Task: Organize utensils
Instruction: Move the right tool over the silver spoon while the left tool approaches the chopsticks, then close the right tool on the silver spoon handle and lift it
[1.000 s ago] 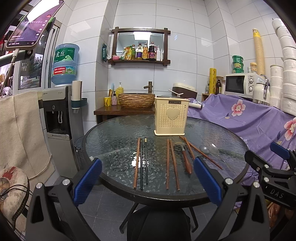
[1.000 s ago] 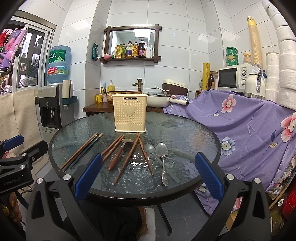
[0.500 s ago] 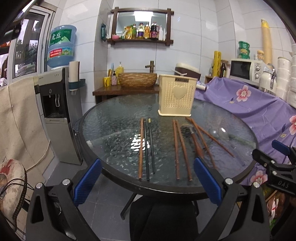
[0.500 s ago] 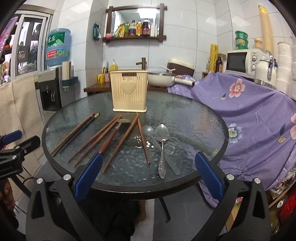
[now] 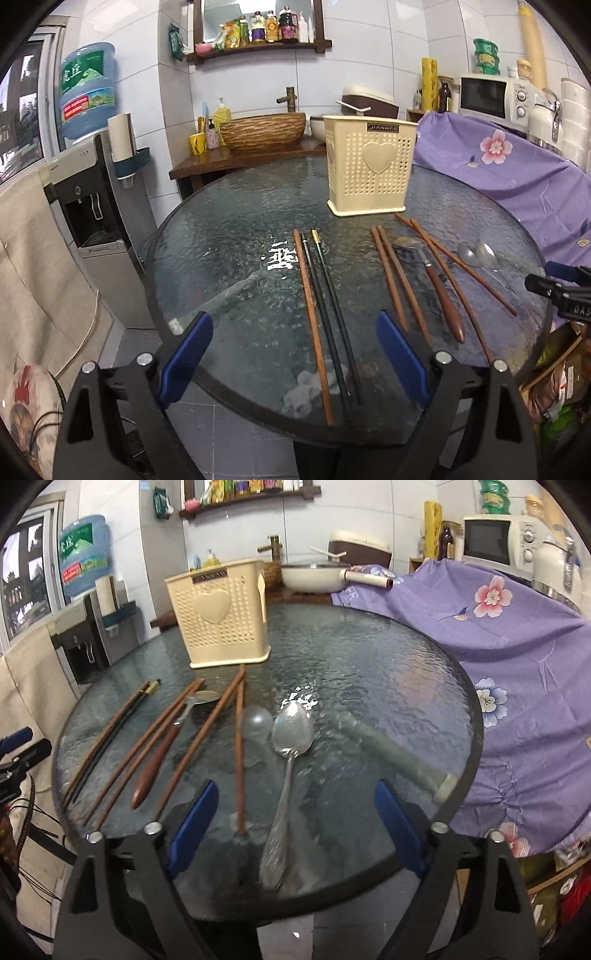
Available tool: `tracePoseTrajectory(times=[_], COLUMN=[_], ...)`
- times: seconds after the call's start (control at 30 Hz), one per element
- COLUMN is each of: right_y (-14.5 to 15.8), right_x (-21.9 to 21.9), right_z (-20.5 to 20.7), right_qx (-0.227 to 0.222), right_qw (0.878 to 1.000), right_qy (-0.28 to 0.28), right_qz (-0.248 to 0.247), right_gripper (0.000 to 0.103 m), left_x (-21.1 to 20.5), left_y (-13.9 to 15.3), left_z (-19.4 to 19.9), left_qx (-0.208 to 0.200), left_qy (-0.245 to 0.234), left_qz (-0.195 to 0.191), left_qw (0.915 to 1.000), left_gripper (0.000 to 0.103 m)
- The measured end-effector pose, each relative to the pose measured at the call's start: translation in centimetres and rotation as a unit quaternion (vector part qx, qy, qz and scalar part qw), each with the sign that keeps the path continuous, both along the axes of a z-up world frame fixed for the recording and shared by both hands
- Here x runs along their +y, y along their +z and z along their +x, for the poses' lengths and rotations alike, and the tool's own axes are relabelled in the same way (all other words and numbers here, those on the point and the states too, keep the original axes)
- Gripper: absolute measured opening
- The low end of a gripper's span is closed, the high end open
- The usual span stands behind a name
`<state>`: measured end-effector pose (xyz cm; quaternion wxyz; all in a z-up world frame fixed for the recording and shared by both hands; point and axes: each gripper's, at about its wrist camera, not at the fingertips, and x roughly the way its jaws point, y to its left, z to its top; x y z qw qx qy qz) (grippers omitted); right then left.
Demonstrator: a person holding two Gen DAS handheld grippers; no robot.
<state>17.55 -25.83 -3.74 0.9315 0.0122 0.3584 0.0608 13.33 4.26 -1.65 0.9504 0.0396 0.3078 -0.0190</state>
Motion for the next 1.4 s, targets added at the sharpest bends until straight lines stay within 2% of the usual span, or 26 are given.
tracePoseTrajectory(times=[0.17,0.23,0.33,0.4,0.47,0.6,0.97,1.17,1.4], right_y=[0.5,0.5,0.0,-0.5,-0.8,-1.3,-2.2,-2.2,-2.0], right_x=[-0.2,-0.2,-0.1,0.5,1.1,1.9,0.2,-0.4,-1.1], right_z=[3.4,4.8,6.6,7.8,8.5,9.4,10.4,10.8,12.2], right_qx=[0.014,0.023,0.055,0.075,0.079,0.093,0.112,0.099,0.096], right_qw=[1.0,0.999,0.998,0.997,0.996,0.995,0.993,0.993,0.994], right_qy=[0.003,0.011,0.016,0.019,0.022,0.022,0.007,0.004,0.019], right_qz=[-0.025,-0.02,-0.005,-0.019,-0.037,-0.041,-0.037,-0.062,-0.046], right_gripper=[0.066,0.065,0.064,0.062,0.059,0.057,0.055,0.052,0.051], left_x=[0.9,1.0,1.2,1.3,1.4,2.2,1.9,1.8,1.7], left_y=[-0.1,-0.3,-0.7,-0.7,-0.8,-0.7,-0.9,-0.8,-0.8], left_z=[2.9,3.6,4.8,5.6,6.2,6.6,6.8,6.9,6.9], left_qx=[0.02,0.029,0.043,0.05,0.055,0.055,0.059,0.058,0.059], left_qy=[0.0,-0.001,-0.006,-0.007,-0.005,0.001,-0.008,-0.008,-0.008], left_qz=[-0.008,-0.014,-0.015,-0.005,-0.001,-0.005,-0.008,-0.008,-0.007], left_qw=[0.9998,0.9995,0.9989,0.9987,0.9985,0.9985,0.9982,0.9982,0.9982], left_gripper=[0.076,0.074,0.073,0.073,0.073,0.073,0.073,0.073,0.073])
